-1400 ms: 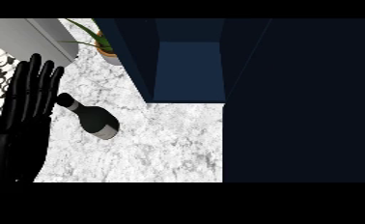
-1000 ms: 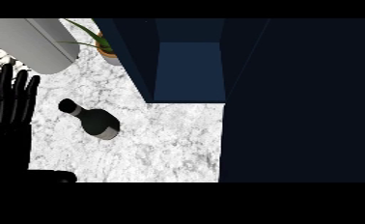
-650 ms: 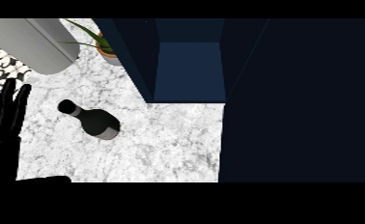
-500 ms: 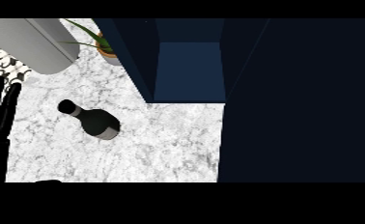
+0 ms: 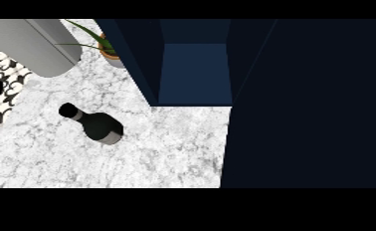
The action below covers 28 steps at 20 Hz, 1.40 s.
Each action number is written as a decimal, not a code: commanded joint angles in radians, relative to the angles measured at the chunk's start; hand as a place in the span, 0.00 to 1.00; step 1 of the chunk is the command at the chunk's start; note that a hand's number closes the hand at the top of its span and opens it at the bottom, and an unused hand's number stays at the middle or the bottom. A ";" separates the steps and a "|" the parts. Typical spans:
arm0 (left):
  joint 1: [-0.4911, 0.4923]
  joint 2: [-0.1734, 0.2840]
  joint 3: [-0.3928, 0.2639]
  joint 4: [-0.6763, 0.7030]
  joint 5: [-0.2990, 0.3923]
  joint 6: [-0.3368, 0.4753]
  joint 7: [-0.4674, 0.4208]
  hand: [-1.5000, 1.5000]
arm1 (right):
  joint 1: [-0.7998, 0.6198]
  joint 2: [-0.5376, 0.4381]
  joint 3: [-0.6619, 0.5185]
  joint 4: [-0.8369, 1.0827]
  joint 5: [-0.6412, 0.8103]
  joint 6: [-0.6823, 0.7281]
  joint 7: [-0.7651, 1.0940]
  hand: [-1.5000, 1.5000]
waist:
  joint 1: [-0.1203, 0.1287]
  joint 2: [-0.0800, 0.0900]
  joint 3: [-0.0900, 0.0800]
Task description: Pick up the wine, place it into the cabinet and close the cabinet
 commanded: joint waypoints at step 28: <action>-0.006 0.005 0.064 0.259 -0.053 0.016 -0.129 0.00 | -0.377 -0.094 -0.111 -0.185 -0.041 -0.136 0.505 0.00 | -0.004 -0.003 -0.001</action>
